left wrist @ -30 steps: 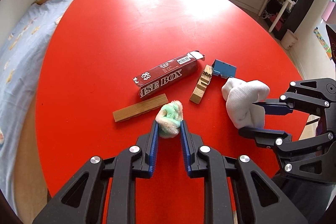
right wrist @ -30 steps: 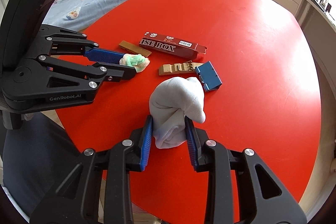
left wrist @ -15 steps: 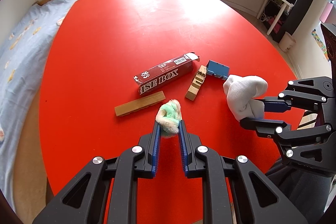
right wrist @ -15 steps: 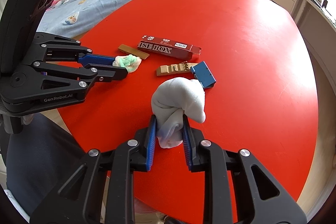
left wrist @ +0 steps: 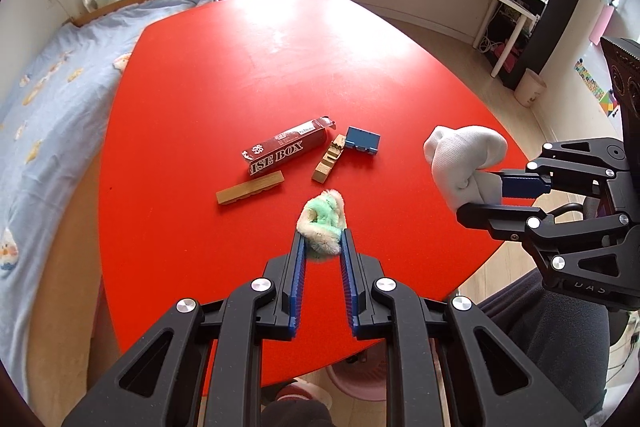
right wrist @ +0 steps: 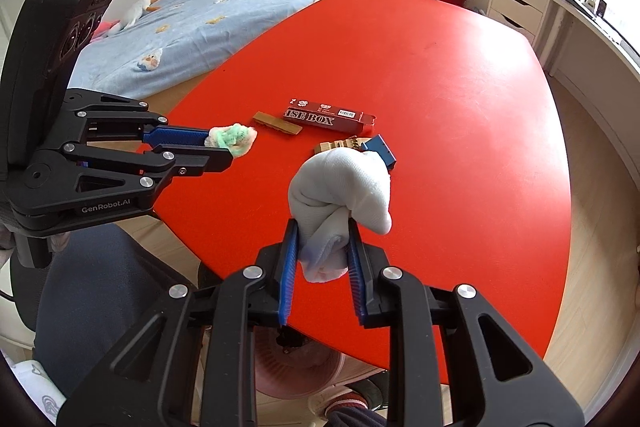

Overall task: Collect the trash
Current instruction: 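Carry both items over the wastebasket and open both tools to drop them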

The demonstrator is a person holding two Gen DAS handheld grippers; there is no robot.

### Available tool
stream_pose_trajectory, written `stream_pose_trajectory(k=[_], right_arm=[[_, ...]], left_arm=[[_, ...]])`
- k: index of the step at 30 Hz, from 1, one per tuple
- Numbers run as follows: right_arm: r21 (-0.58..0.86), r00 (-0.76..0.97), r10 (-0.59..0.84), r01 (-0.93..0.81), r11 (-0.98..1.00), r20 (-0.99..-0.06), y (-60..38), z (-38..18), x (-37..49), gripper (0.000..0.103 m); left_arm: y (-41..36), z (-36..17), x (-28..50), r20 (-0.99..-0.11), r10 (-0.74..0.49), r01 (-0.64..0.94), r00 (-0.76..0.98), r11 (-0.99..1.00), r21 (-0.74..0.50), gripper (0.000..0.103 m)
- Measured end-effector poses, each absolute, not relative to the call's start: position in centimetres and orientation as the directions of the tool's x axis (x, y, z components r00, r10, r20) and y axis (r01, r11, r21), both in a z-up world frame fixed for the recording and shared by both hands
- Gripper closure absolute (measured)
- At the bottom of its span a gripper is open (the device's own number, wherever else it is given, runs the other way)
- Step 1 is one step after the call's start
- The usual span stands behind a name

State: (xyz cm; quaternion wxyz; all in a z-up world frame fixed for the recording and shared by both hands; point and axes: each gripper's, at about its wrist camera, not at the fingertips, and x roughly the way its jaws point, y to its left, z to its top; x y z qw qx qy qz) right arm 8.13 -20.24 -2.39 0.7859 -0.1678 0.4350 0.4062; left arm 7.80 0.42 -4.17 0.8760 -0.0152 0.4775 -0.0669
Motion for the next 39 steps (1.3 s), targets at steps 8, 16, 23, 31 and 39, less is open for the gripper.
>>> stream_pose_trajectory(k=[8, 16, 23, 31, 39], right_arm=[[0.087, 0.307, 0.509, -0.786, 0.612, -0.804, -22.8, -0.9, 4.9, 0.080], [0.096, 0.303, 0.512, -0.784, 0.614, -0.804, -24.7, -0.8, 2.2, 0.080], [0.100, 0.274, 0.501, -0.794, 0.599, -0.821, -25.7, -1.8, -0.3, 0.080], [0.124, 0.234, 0.493, -0.798, 0.590, -0.838, -26.7, -3.2, -2.0, 0.080], [0.136, 0.224, 0.497, -0.798, 0.588, -0.838, -26.8, -3.4, -2.6, 0.080]], left_arm=[[-0.7, -2.8, 4.2, -0.814, -0.159, 0.127, 0.558, 0.986, -0.106, 0.086], [-1.8, -2.7, 1.4, -0.812, -0.182, 0.158, 0.555, 0.981, -0.112, 0.086], [-3.2, -3.5, -0.8, -0.822, -0.206, 0.182, 0.531, 0.975, -0.127, 0.086], [-4.7, -4.5, -2.7, -0.833, -0.236, 0.216, 0.500, 0.966, -0.144, 0.086], [-5.1, -4.8, -3.2, -0.835, -0.243, 0.222, 0.493, 0.964, -0.149, 0.086]])
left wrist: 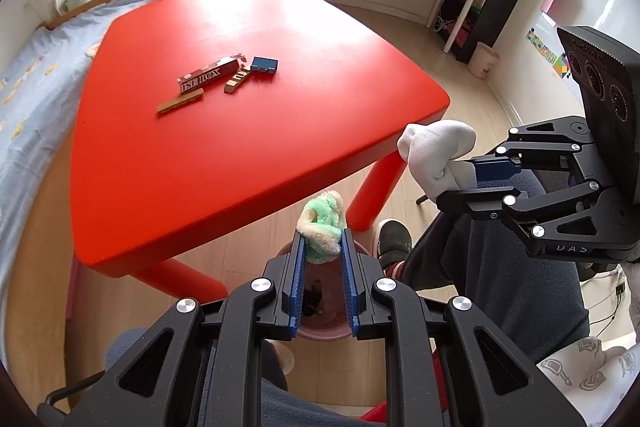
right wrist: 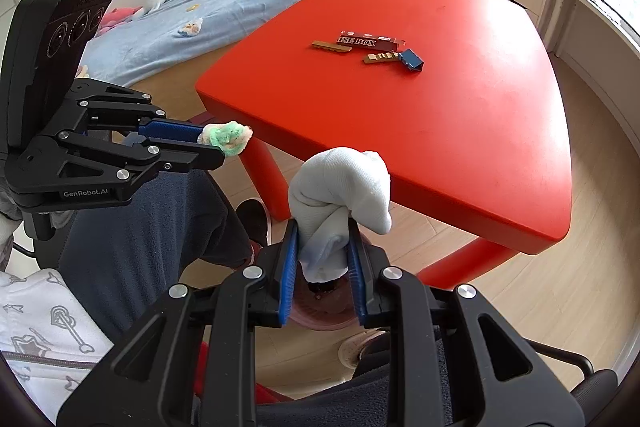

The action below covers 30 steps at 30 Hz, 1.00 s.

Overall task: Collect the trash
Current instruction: 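Carry both items over the wastebasket and open both tools to drop them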

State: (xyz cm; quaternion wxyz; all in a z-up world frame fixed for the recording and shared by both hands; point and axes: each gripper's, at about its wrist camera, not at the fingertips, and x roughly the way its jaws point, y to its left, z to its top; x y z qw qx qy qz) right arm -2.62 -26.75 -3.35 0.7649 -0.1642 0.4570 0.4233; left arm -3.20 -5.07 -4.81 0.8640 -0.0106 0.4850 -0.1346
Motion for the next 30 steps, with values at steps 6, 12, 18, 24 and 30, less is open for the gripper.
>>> stream_pose_trajectory(k=[6, 12, 18, 24, 30], right_arm=[[0.138, 0.222, 0.501, -0.799, 0.586, -0.836, -26.9, -3.1, -2.6, 0.080], [0.149, 0.214, 0.509, -0.801, 0.580, -0.834, -26.9, -3.1, -2.6, 0.077], [0.104, 0.260, 0.471, -0.780, 0.617, -0.843, -27.2, -3.5, -2.2, 0.008], [0.105, 0.263, 0.453, -0.761, 0.640, -0.852, -27.5, -4.1, -1.7, 0.003], [0.117, 0.263, 0.457, -0.750, 0.650, -0.850, -27.8, -4.2, -1.7, 0.003]], left_arm=[[-5.2, -4.8, -3.1, -0.836, -0.249, 0.230, 0.489, 0.961, -0.152, 0.086], [-5.1, -4.8, -3.1, -0.837, -0.257, 0.232, 0.483, 0.959, -0.160, 0.085], [-4.4, -4.6, -3.2, -0.827, -0.218, 0.193, 0.519, 0.972, -0.135, 0.015], [-3.5, -4.9, -3.1, -0.836, -0.183, 0.150, 0.518, 0.981, -0.122, 0.008], [-3.2, -5.0, -3.2, -0.837, -0.185, 0.145, 0.516, 0.981, -0.127, 0.008]])
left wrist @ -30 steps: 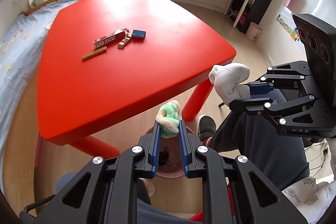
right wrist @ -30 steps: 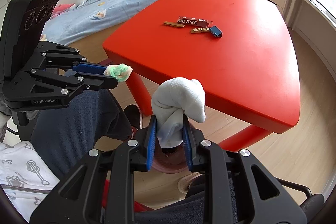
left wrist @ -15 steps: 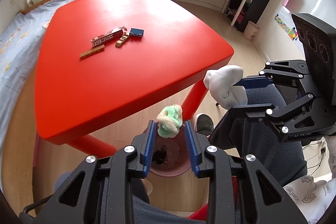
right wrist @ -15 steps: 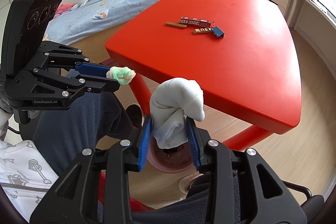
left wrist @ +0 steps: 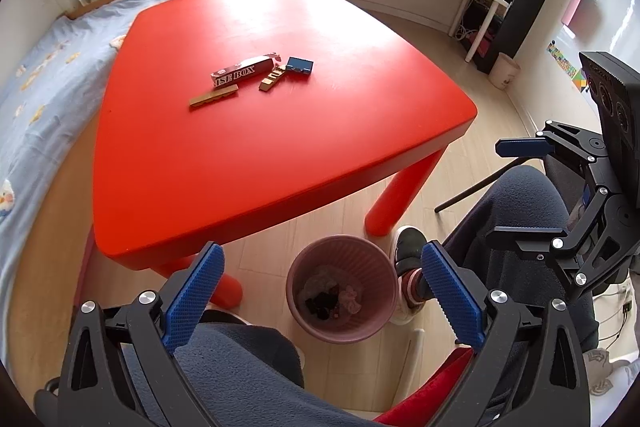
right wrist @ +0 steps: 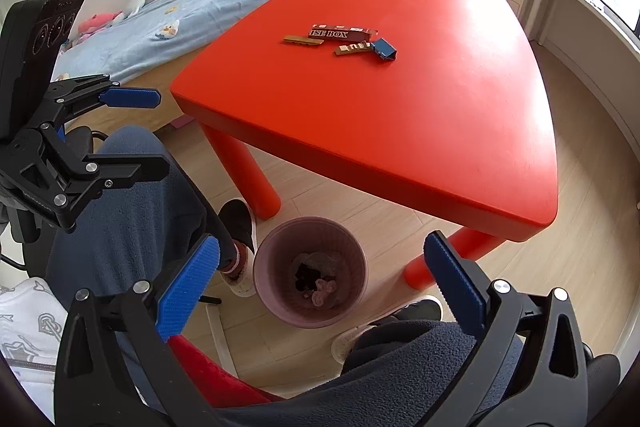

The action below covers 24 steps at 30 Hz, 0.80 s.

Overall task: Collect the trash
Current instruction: 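Move both tools back over the table toward the wooden sticks and blue block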

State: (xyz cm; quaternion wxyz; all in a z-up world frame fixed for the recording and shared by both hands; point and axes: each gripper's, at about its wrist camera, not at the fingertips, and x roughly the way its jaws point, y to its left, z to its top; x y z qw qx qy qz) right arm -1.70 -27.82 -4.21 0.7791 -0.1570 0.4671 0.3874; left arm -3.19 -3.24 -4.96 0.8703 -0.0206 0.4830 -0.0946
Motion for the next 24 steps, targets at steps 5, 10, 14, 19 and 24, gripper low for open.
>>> stream_pose_trajectory(k=[5, 10, 14, 19, 24], right_arm=[[0.130, 0.258, 0.462, -0.744, 0.655, -0.848, -28.1, -4.2, -1.5, 0.003], [0.137, 0.253, 0.465, -0.744, 0.654, -0.848, -28.0, -4.2, -1.4, 0.003], [0.142, 0.248, 0.468, -0.745, 0.651, -0.848, -27.9, -4.3, -1.3, 0.003], [0.142, 0.251, 0.474, -0.748, 0.649, -0.844, -27.6, -3.9, -0.8, 0.003], [0.136, 0.259, 0.485, -0.757, 0.639, -0.836, -26.9, -3.1, 0.2, 0.003]], left_arm=[[-3.2, -5.1, -3.2, -0.837, -0.188, 0.141, 0.514, 0.981, -0.134, 0.008], [-3.1, -5.1, -3.2, -0.837, -0.190, 0.141, 0.513, 0.981, -0.136, 0.008], [-3.0, -5.1, -3.1, -0.838, -0.196, 0.144, 0.509, 0.979, -0.142, 0.008], [-2.7, -4.8, -2.8, -0.837, -0.196, 0.146, 0.511, 0.979, -0.140, 0.008], [-1.7, -4.4, -1.7, -0.832, -0.197, 0.146, 0.518, 0.979, -0.141, 0.008]])
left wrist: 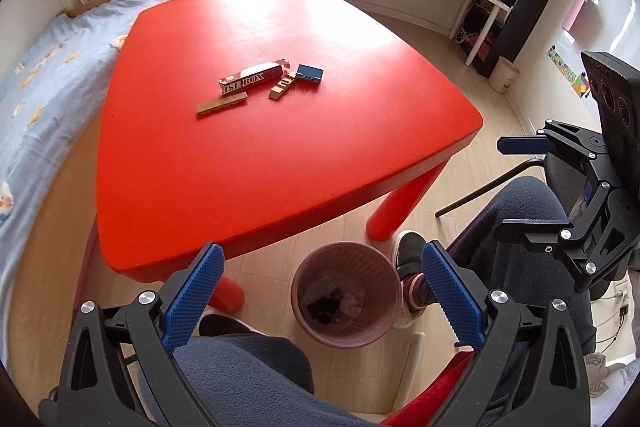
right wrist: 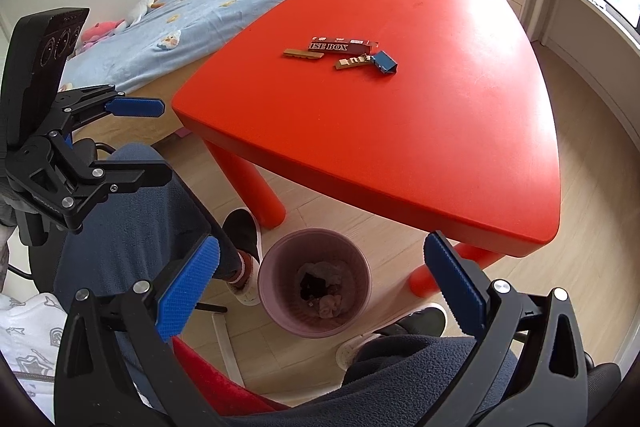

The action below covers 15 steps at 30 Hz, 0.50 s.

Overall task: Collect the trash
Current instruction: 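Move both tools back over the table toward the wooden sticks and blue block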

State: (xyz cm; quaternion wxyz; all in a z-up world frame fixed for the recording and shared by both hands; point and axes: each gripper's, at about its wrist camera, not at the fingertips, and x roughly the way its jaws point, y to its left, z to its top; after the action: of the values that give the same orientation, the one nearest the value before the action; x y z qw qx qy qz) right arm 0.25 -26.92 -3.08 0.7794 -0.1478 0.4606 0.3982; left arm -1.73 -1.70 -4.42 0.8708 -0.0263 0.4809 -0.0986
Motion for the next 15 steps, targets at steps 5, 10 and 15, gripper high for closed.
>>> stream_pose_trajectory(k=[5, 10, 15], right_arm=[[0.136, 0.265, 0.496, -0.762, 0.634, -0.827, -26.0, -2.1, 2.6, 0.003], [0.116, 0.276, 0.494, -0.772, 0.625, -0.824, -24.7, -1.3, 5.2, 0.003], [0.091, 0.278, 0.481, -0.786, 0.612, -0.831, -22.9, -0.9, 8.1, 0.003]], left_arm=[[-0.2, -3.6, 0.1, -0.829, -0.180, 0.144, 0.530, 0.982, -0.121, 0.008], [1.2, -2.7, 2.4, -0.828, -0.174, 0.165, 0.534, 0.981, -0.100, 0.008], [2.7, -2.4, 5.2, -0.832, -0.179, 0.185, 0.525, 0.978, -0.094, 0.008]])
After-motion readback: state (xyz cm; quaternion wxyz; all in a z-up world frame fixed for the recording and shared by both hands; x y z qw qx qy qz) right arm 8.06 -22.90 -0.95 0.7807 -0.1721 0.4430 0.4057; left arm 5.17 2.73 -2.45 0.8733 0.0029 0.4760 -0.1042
